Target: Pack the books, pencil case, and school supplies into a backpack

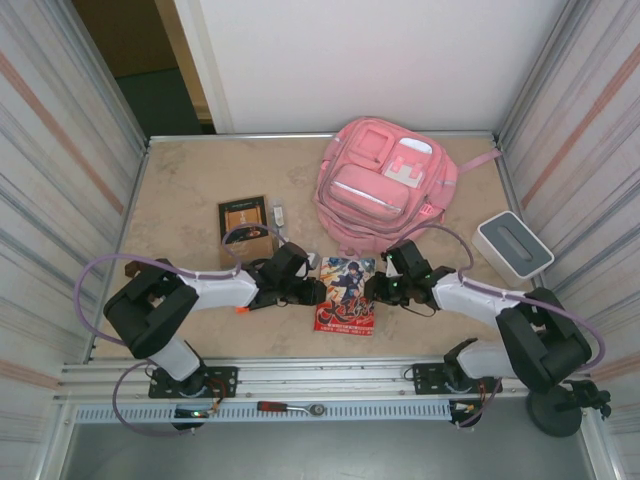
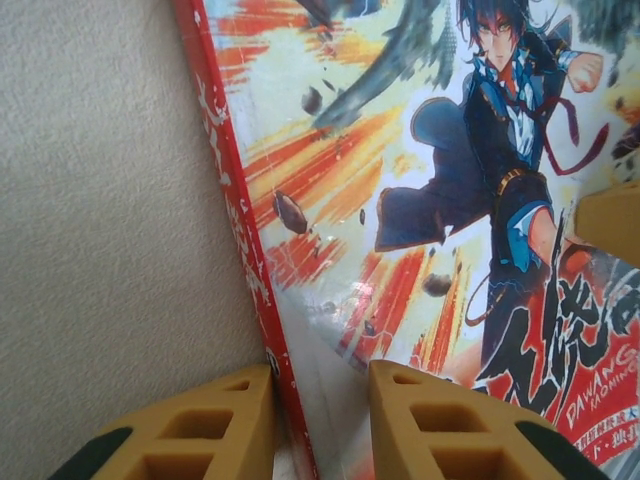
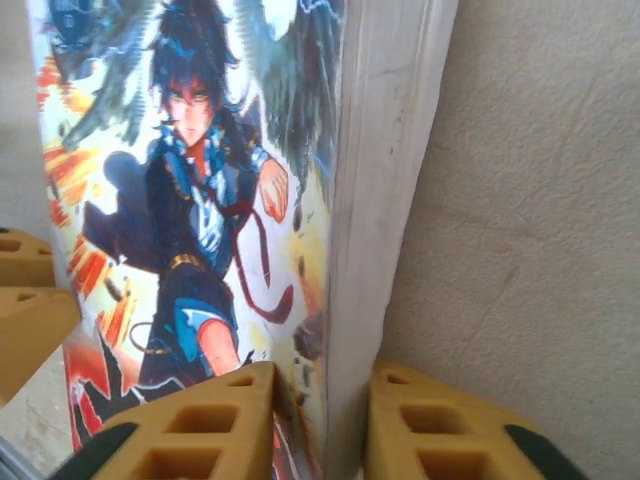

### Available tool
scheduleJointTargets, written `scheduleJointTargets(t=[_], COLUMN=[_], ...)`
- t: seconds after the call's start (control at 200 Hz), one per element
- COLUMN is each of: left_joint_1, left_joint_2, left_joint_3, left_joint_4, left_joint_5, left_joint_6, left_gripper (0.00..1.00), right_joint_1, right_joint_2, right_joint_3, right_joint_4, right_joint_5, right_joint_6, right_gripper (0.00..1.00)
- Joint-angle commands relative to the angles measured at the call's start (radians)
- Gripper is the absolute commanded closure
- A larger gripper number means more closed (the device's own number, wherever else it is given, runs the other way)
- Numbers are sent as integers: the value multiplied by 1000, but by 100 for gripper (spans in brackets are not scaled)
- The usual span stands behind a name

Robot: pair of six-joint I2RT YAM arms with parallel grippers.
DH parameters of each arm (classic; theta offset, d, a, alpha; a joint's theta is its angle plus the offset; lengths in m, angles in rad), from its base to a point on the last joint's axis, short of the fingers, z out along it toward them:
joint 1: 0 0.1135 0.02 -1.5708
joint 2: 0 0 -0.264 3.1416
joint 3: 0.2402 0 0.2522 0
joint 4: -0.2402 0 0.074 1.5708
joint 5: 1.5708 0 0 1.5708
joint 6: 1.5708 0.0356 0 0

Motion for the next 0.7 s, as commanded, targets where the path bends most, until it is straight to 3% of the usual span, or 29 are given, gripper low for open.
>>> scheduleJointTargets(t=[0.0, 0.09, 0.185, 0.351, 0.511, 0.691], left_joint_1=[-33, -29, -15, 33, 129, 269], left_joint_2=[18, 5, -28, -137, -295, -442], left_joint_3=[-19, -21, -32, -76, -137, -181], left_joint_4=[37, 36, 34, 51, 97, 193], left_joint_5=[72, 66, 66, 100, 179, 323], left_joint_6=[-11, -12, -5, 26, 21, -52], left_gripper=[71, 69, 61, 38, 25, 16], right_joint_1=[25, 18, 3, -4, -6, -22], right_joint_2=[-59, -89, -116, -193, -288, -289], right_joint_3=[-3, -4, 0, 37, 98, 181], right_joint_4=[57, 30, -4, -69, -42, 25], right_joint_5=[-22, -28, -87, -237, -285, -300], right_joint_6=[-31, -60, -96, -141, -84, 0], right_gripper=[89, 100, 100, 100, 100, 100])
